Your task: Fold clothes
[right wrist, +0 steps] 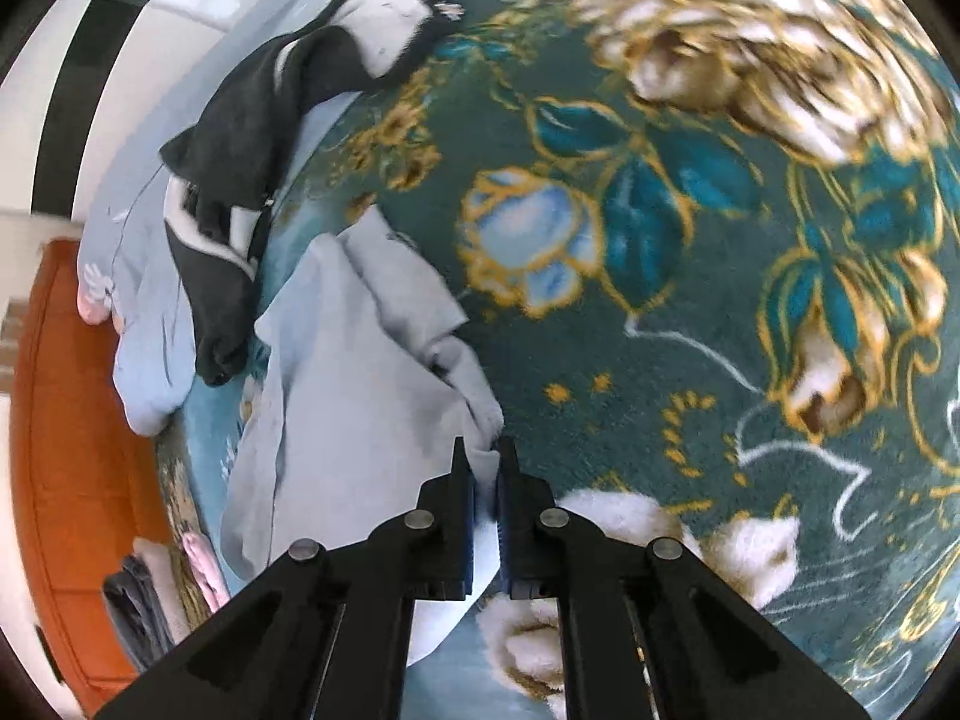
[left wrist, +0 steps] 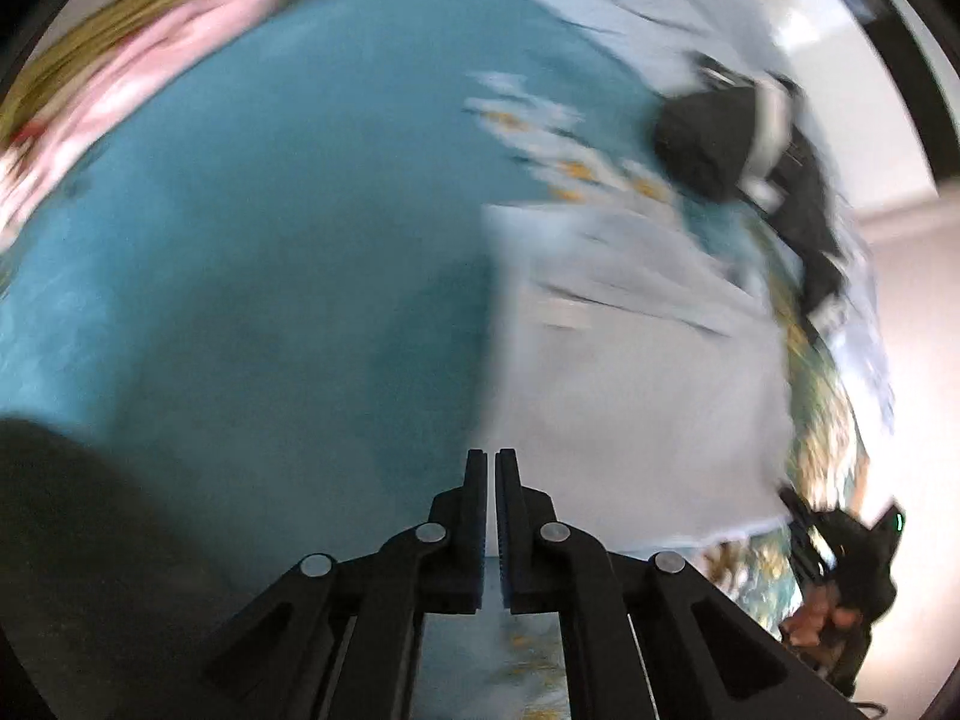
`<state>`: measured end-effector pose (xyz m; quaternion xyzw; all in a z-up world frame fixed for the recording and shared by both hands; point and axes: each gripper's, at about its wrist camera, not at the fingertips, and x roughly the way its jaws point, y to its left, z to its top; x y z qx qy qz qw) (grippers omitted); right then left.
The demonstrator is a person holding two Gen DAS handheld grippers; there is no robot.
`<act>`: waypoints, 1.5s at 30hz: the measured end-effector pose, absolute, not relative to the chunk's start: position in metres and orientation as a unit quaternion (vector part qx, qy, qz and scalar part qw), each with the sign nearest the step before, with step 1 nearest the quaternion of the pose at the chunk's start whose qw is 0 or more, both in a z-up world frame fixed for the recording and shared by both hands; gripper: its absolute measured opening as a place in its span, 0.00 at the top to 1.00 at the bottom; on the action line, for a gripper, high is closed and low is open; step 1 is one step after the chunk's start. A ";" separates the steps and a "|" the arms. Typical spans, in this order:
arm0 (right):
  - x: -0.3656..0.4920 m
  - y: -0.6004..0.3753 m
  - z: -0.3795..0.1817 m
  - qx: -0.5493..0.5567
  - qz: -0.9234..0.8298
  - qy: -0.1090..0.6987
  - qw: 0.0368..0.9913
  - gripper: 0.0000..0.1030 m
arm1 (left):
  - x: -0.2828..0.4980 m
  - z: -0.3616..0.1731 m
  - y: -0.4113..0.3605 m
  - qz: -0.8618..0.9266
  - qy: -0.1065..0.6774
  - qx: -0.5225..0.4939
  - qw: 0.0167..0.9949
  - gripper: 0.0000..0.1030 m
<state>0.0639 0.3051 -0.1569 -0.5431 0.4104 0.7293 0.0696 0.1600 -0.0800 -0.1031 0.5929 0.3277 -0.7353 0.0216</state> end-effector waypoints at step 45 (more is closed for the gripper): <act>0.080 0.013 -0.102 -0.546 0.800 -0.010 -0.247 0.94 | 0.217 -0.103 -0.189 -0.735 0.542 0.407 -0.025 0.80</act>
